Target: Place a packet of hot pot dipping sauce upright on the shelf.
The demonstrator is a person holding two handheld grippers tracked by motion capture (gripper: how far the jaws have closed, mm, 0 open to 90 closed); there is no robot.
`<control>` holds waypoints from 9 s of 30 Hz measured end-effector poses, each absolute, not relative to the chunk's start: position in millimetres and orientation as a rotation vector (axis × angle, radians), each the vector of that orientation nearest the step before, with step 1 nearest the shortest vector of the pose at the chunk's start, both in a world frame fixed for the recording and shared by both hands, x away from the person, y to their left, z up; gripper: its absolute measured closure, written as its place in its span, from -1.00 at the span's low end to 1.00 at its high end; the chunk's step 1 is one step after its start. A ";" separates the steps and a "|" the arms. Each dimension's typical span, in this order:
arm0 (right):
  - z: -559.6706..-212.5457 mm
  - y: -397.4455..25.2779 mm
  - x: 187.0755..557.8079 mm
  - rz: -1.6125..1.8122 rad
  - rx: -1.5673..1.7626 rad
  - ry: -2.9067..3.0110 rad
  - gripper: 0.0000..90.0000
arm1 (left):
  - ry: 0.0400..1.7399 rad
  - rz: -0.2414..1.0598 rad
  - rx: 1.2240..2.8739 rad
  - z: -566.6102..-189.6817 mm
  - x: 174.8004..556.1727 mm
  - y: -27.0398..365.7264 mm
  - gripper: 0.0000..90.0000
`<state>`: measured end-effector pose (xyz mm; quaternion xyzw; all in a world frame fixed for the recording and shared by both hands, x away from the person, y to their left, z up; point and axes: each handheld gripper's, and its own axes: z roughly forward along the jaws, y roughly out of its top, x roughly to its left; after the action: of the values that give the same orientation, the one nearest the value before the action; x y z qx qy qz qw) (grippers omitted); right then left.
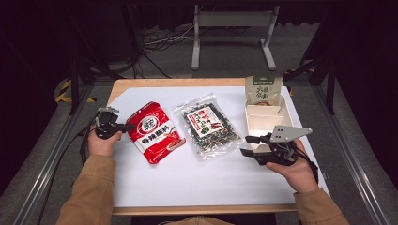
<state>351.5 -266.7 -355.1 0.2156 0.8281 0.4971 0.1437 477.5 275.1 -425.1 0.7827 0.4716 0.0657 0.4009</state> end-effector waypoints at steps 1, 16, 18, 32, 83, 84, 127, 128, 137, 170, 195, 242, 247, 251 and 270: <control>-355.0 -266.9 351.5 1.433 0.622 2.386 0.08 | 1.184 0.168 1.976 -421.0 475.3 275.7 0.98; -351.9 -265.7 351.2 1.475 0.630 2.373 0.03 | 1.044 0.155 1.926 -370.7 444.6 274.7 0.98; -351.5 -266.1 351.3 1.481 0.636 2.370 0.02 | 1.017 0.162 1.933 -362.7 438.9 272.2 0.98; -345.3 -265.5 349.0 1.496 0.616 2.356 0.15 | 0.839 0.241 2.008 -315.4 398.8 241.6 0.98; -354.7 -213.7 346.3 1.522 0.432 2.448 -0.12 | 0.222 0.107 2.140 -267.7 324.3 143.1 0.98; -355.8 -212.0 346.9 1.525 0.428 2.459 -0.12 | 0.214 0.101 2.140 -267.9 323.7 140.9 0.98; -369.7 -193.9 356.5 1.589 0.321 2.701 0.89 | 0.252 0.140 2.103 -272.4 325.8 138.9 0.89; -368.6 -194.6 356.2 1.588 0.325 2.702 0.89 | 0.257 0.144 2.100 -273.0 326.0 138.9 0.84; -354.4 -206.8 355.4 1.575 0.347 2.671 0.90 | 0.320 0.129 2.084 -280.4 333.9 147.6 0.37; -283.7 -267.6 387.3 1.487 0.454 2.521 0.91 | 0.497 0.170 2.060 -305.7 355.5 172.9 -0.02; -267.0 -299.7 430.6 1.551 0.584 2.401 0.91 | 0.580 0.168 2.055 -309.2 358.8 182.3 -0.04; -307.3 -376.1 482.5 1.418 0.917 2.269 0.92 | 0.658 0.159 2.041 -324.1 370.9 187.8 -0.18; -310.1 -380.0 484.4 1.400 0.930 2.274 0.92 | 0.659 0.158 2.047 -325.0 371.5 187.3 -0.18; -314.7 -383.7 487.0 1.387 0.933 2.279 0.92 | 0.653 0.162 2.051 -325.6 372.3 187.3 -0.17; -343.9 -389.8 503.9 1.345 0.953 2.268 0.91 | 0.646 0.144 2.045 -328.4 373.5 186.8 -0.15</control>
<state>503.9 -389.8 -343.9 0.3352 0.7974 0.4728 0.1683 373.5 186.8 -328.4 0.8368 0.2644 0.0590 0.4757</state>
